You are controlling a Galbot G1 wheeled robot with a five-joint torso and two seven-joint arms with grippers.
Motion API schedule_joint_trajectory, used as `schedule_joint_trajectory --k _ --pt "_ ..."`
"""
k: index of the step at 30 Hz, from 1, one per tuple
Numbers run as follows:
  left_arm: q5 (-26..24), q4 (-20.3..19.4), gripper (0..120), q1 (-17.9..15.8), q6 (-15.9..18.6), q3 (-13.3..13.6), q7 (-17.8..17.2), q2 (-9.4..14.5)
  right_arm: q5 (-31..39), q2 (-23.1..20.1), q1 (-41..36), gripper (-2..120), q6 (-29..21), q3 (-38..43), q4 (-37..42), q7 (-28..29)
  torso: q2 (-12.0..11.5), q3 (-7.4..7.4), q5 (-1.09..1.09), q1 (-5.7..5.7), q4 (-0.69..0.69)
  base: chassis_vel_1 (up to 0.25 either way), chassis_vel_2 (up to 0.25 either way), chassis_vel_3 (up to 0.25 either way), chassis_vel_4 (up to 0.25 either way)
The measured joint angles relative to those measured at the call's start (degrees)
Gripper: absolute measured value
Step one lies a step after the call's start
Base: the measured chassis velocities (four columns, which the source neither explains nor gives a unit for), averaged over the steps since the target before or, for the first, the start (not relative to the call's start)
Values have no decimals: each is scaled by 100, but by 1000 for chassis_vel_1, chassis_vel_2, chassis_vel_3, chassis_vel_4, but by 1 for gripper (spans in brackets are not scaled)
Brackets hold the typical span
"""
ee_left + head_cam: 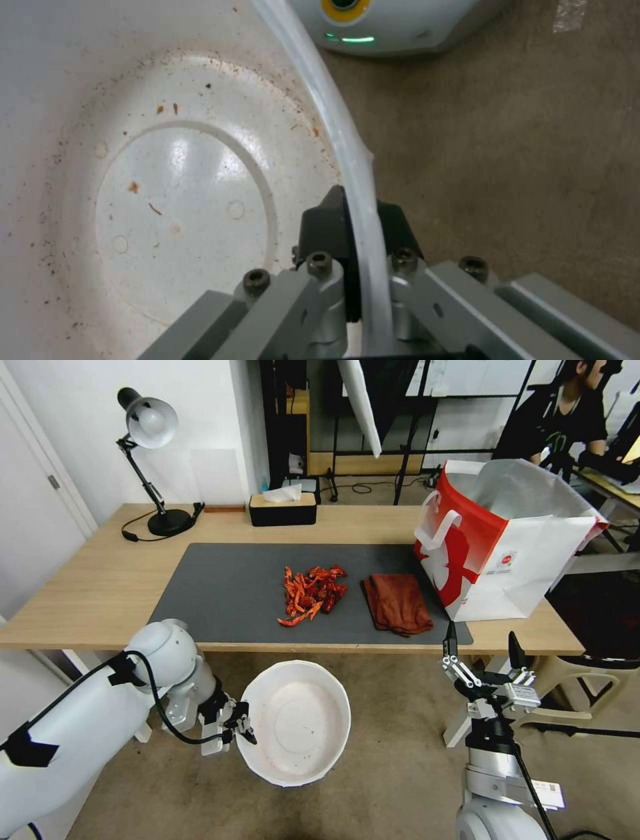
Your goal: Sweep shrimp from table into container with towel, then put container into takeout bag.
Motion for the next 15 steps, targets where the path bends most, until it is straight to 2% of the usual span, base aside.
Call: schedule_joint_trajectory --k 7,11,15 --pt "196 371 0 -307 2 290 1 -169 17 -17 52 100 0 -18 -46 1 0 0 -1 0 -1 0 0 0 0" --pt "361 699 0 -534 5 458 2 -343 68 -48 132 100 -36 -20 -85 6 0 0 -1 0 -1 0 0 0 0" --pt "395 919 0 -715 6 613 4 -401 121 -94 196 100 -70 -9 -116 16 0 0 -1 0 0 0 0 0 0"
